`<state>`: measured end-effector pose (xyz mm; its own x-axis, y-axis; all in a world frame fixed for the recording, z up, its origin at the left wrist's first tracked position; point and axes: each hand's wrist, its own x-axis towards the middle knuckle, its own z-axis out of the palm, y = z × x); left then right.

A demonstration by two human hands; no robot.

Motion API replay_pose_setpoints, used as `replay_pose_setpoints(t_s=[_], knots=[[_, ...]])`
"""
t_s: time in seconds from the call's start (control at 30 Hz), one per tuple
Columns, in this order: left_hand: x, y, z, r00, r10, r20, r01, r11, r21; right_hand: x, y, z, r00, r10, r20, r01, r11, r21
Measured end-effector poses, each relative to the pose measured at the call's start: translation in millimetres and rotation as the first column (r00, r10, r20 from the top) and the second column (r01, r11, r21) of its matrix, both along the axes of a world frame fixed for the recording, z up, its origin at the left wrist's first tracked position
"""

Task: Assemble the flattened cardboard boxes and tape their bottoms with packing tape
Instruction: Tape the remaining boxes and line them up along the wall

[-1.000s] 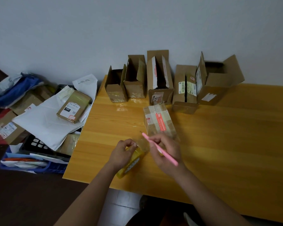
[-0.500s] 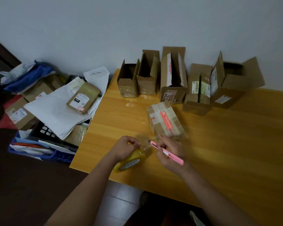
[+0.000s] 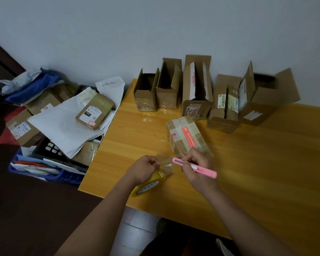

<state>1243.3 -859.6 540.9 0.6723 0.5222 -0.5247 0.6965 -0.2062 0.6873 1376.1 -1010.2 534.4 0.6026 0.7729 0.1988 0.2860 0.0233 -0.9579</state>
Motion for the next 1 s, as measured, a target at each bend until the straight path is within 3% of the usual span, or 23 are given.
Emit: replay_pose_setpoints(t_s=[0.07,0.17,0.23,0.67,0.77,0.87,0.93,1.0], knots=[[-1.1,1.2,-2.4,1.000,-0.001,-0.007,0.001,1.000,0.005,-1.7,-0.5,2.8,0.998,-0.004,0.068,0.007,0.999,-0.046],[-2.7,2.8,-4.8,1.000,-0.014,-0.011,0.014,1.000,0.020,-4.4,1.2,5.9,0.948,0.159,0.276,-0.111,0.977,-0.181],[-3.1,2.5,-4.1,1.000,-0.009,-0.004,0.009,1.000,0.005,-3.0,3.6,4.3,0.918,0.214,0.334,-0.145,0.965,-0.220],[-19.1,5.2,8.9,0.974,0.207,0.090,-0.193,0.970,-0.148,-2.5,11.6,8.0,0.847,0.399,0.350,-0.345,0.915,-0.209],[-28.5,14.9,8.3,0.973,0.205,0.107,-0.190,0.973,-0.134,13.4,4.2,6.8,0.882,0.323,0.343,-0.275,0.944,-0.182],[-29.4,11.6,7.7,0.987,0.130,0.092,-0.120,0.987,-0.108,25.4,2.3,18.2,0.971,0.174,0.162,-0.153,0.979,-0.134],[-27.7,8.7,7.4,0.987,0.114,0.114,-0.099,0.987,-0.129,25.8,-1.6,33.3,1.000,0.011,0.001,-0.011,1.000,-0.014],[-27.0,5.7,7.1,0.986,0.108,0.127,-0.090,0.987,-0.136,26.7,-9.9,42.4,0.972,-0.234,-0.030,0.235,0.970,0.056]])
